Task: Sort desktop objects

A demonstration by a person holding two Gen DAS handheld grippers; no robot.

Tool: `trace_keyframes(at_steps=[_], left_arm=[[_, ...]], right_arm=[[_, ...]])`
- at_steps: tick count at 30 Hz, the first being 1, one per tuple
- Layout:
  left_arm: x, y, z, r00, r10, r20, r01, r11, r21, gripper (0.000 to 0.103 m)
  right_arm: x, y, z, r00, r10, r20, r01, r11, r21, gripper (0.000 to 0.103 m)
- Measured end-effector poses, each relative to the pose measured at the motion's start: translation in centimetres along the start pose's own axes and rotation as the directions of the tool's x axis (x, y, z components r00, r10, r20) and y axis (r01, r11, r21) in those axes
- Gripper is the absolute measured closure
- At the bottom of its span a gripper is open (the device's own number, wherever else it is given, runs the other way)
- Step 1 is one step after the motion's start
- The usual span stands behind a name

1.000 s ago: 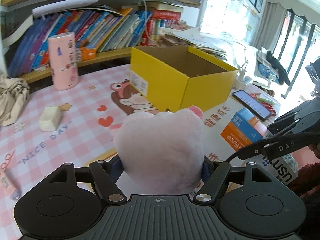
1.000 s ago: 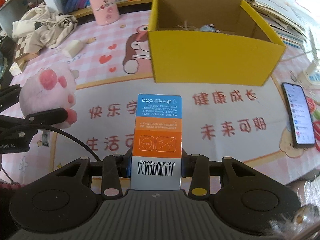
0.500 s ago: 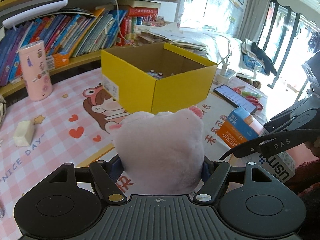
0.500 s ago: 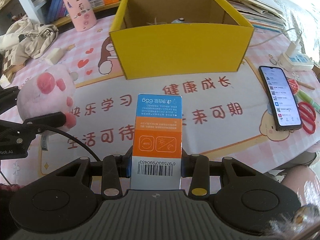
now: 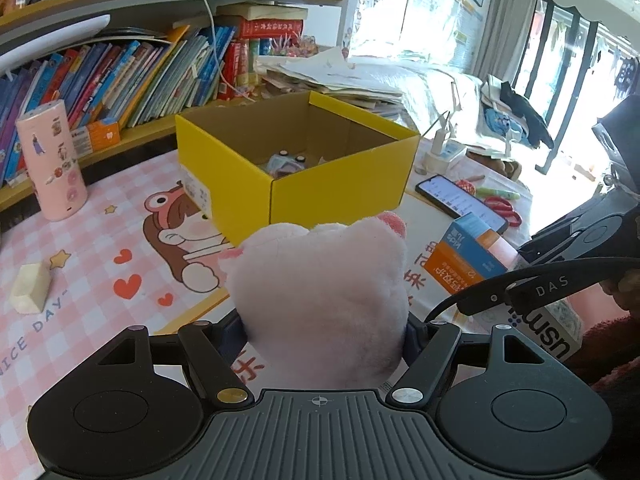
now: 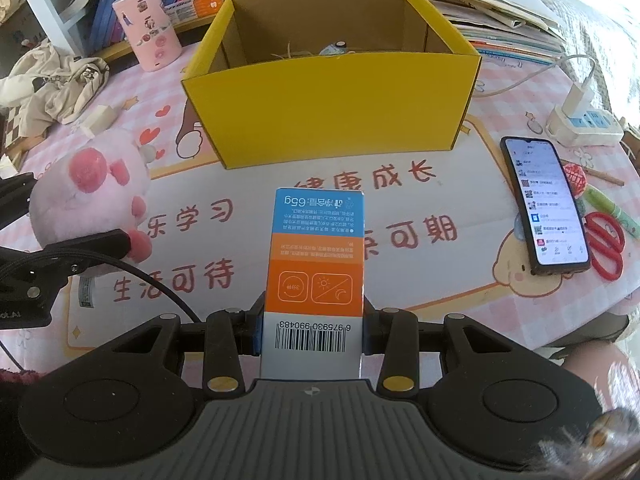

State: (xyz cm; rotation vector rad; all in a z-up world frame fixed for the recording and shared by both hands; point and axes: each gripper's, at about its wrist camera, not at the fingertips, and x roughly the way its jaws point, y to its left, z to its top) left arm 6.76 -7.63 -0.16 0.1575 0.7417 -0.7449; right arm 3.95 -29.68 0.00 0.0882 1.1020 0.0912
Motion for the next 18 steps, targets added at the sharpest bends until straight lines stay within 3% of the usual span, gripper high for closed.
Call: trace_keyframes(at_steps=[18], left_arm=[[2.3, -3.8, 2.4, 0.999, 0.049, 0.013, -0.049, 0.999, -0.004, 0.029]], right_arm=[[0.7, -4.3, 2.3, 0.999, 0.048, -0.004, -0.048, 0.997, -0.067, 0.065]])
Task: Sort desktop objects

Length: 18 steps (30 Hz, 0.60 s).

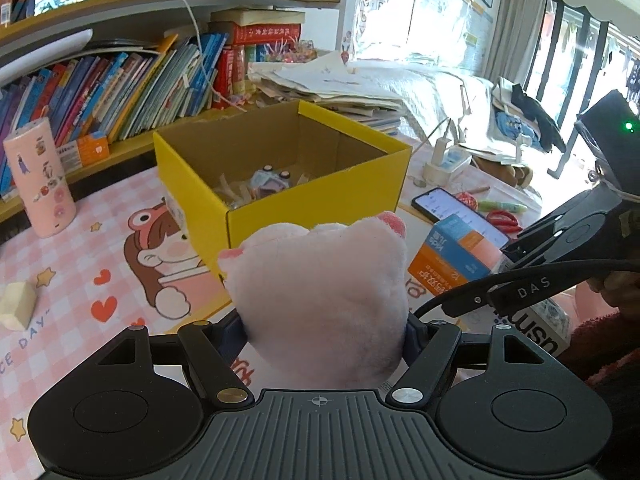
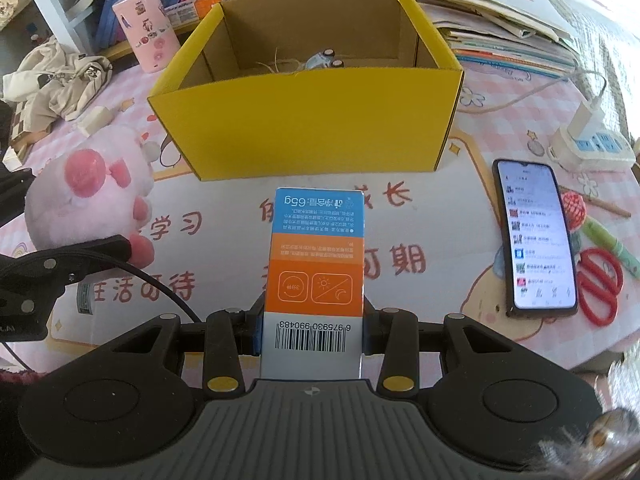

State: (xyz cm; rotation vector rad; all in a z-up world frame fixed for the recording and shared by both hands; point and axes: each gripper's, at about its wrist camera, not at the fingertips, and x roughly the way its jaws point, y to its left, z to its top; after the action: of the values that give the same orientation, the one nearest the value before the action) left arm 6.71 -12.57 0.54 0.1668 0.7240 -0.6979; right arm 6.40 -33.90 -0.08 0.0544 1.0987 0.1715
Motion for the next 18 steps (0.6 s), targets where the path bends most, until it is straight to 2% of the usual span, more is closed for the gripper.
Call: trace_keyframes(at_steps=[12, 18], left_arm=[[0.4, -1.1, 3.7, 0.996, 0.031, 0.08, -0.029, 0.999, -0.036, 0.029], [0.4, -1.7, 6.2, 0.99, 0.055, 0.132, -0.055, 0.998, -0.01, 0.029]], right_arm=[[-0.3, -2.8, 2.9, 0.997, 0.066, 0.039, -0.064, 0.997, -0.047, 0.065], [-1.8, -3.7, 5.3, 0.987, 0.125, 0.099, -0.118, 0.99, -0.076, 0.065]])
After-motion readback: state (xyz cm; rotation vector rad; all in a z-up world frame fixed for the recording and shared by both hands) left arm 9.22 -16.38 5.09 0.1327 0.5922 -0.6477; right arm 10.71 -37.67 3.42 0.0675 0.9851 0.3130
